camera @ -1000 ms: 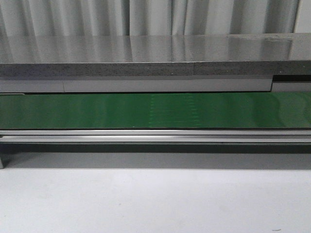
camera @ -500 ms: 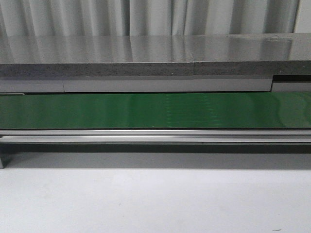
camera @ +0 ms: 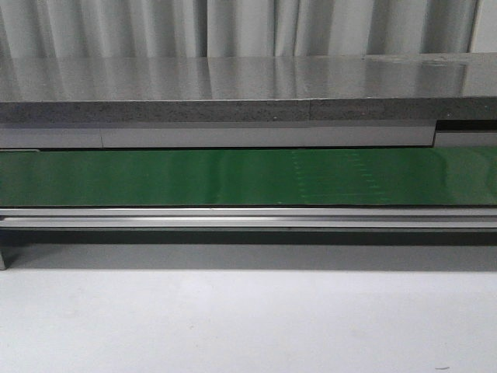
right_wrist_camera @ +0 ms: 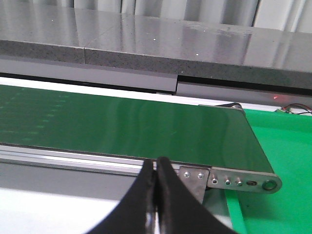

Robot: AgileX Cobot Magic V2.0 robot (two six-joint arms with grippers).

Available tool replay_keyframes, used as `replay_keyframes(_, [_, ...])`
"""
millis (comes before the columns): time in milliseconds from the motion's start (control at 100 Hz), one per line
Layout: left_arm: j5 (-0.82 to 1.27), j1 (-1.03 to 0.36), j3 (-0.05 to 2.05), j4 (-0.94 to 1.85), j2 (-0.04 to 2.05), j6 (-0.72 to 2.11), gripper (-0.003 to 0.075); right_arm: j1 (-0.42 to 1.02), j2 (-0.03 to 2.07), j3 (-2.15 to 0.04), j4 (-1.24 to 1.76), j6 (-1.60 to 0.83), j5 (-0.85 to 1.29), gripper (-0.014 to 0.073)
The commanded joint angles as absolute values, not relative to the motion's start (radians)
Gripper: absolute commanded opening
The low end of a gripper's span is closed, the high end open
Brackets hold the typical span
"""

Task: Move button from left to right
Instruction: 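Close the left gripper around the button's black base, then lift the button with the left gripper and set it on the belt start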

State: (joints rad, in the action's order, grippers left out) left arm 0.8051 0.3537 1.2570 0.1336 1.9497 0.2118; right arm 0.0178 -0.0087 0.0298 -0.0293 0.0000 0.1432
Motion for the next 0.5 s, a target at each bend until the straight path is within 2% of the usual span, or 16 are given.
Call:
replay_keyframes(0, [0.793,0.353,1.286,0.152,1.908,0.214,0.0513,0.018,-0.026,0.023,-0.038,0.0,0.056,-0.0068])
replay_keyframes(300, [0.814,0.353,1.286,0.152,1.908,0.214,0.0217,0.018,-0.026,0.023,-0.038,0.0,0.056,-0.0068])
replay_keyframes(490, [0.833,0.353,1.288,0.152,1.906,0.214,0.0106,0.018,-0.026,0.023,-0.038,0.0,0.056,-0.0068])
